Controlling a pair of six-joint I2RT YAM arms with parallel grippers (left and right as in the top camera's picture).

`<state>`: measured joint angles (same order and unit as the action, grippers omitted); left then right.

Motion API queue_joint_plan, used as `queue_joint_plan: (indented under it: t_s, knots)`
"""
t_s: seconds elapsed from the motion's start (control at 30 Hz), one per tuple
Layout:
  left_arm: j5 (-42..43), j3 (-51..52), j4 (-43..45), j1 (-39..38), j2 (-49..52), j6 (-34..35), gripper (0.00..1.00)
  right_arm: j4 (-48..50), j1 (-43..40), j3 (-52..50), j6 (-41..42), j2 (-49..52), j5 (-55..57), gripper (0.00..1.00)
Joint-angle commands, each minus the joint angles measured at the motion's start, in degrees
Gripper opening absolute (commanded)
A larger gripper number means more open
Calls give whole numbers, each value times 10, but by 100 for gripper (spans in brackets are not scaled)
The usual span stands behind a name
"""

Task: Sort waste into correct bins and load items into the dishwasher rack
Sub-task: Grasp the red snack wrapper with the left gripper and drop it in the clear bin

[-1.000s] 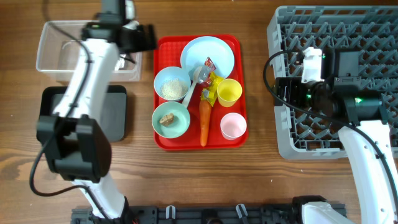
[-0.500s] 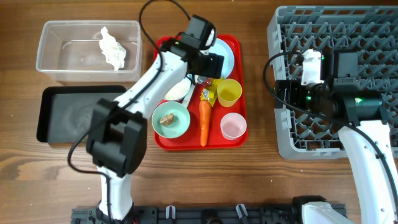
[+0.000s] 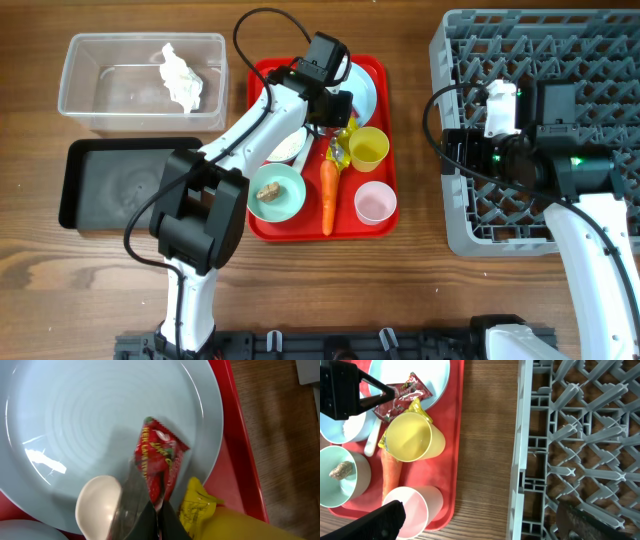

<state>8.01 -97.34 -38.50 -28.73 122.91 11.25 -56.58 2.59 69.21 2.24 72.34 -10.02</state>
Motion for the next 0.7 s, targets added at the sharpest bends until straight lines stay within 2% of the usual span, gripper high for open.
queue_joint_plan:
  t_s: [0.0, 0.27, 0.37, 0.53, 0.67]
  knots:
    - [21, 3, 2, 0, 6, 0, 4, -1, 3, 5, -5, 5, 9, 99]
    - [14, -34, -20, 28, -53, 2, 4, -1, 3, 5, -6, 5, 10, 99]
    - [-34, -54, -32, 74, -111, 2, 4, -1, 3, 5, -5, 5, 9, 99]
    - [-187, -54, -28, 164, -149, -2, 4, 0, 3, 5, -5, 5, 9, 99]
    - [-199, -54, -19, 236, -118, -3, 4, 0, 3, 5, -6, 5, 9, 99]
